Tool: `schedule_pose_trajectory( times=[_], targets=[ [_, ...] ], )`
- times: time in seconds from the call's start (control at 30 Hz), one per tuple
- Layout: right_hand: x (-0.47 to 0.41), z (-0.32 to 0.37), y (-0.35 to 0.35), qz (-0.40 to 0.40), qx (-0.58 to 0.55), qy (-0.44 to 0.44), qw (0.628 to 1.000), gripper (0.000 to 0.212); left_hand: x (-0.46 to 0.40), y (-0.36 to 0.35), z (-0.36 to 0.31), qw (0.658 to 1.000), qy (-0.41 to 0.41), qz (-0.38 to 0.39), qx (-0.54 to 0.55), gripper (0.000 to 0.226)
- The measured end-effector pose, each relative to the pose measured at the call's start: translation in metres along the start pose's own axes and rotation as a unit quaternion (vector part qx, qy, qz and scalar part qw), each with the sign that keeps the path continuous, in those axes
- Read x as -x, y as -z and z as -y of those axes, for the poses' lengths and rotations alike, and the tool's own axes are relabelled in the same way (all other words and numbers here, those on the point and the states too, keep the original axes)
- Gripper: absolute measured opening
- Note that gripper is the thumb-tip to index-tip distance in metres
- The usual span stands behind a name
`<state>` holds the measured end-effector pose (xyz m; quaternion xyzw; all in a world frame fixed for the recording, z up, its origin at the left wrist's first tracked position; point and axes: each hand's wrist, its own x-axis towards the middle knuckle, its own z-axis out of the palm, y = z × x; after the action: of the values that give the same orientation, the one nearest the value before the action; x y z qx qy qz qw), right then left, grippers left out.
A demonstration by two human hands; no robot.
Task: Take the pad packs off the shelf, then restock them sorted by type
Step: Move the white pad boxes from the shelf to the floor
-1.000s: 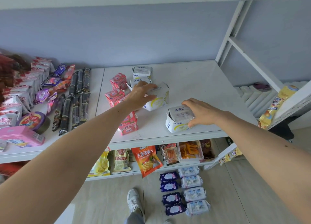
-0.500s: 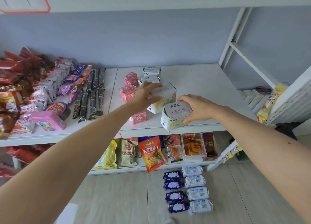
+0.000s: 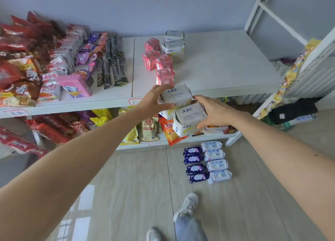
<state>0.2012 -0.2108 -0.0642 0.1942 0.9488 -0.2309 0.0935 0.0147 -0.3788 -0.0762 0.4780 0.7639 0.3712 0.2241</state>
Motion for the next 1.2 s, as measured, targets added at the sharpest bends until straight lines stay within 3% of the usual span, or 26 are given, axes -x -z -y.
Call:
schedule_pose_trajectory(
  times=[0.27, 0.53, 0.67, 0.83, 1.03, 1.2],
  targets=[
    [-0.01, -0.009, -0.081, 0.053, -0.05, 0.016, 0.997, 0.104, 0.032, -0.056, 0.069, 0.998, 0.061, -0.009, 0.032, 0.065],
    [-0.05, -0.071, -0.202, 0.105, -0.133, 0.017, 0.985, 0.094, 0.038, -0.148, 0.167, 0.985, 0.152, -0.017, 0.08, 0.072],
    [-0.074, -0.112, -0.292, 0.127, -0.167, -0.009, 0.978, 0.098, 0.039, -0.213, 0.243, 0.974, 0.199, 0.002, 0.109, 0.077],
    [-0.112, -0.168, -0.426, 0.123, -0.167, -0.027, 0.978, 0.081, 0.04, -0.303, 0.363, 0.967, 0.216, 0.015, 0.131, 0.082],
    [-0.169, -0.23, -0.577, 0.107, -0.18, -0.028, 0.977, 0.099, 0.026, -0.396, 0.498, 0.969, 0.213, 0.04, 0.118, 0.08],
    [-0.221, -0.272, -0.669, 0.067, -0.172, -0.042, 0.982, 0.098, 0.001, -0.451, 0.595, 0.974, 0.194, 0.035, 0.112, 0.078]
  ],
)
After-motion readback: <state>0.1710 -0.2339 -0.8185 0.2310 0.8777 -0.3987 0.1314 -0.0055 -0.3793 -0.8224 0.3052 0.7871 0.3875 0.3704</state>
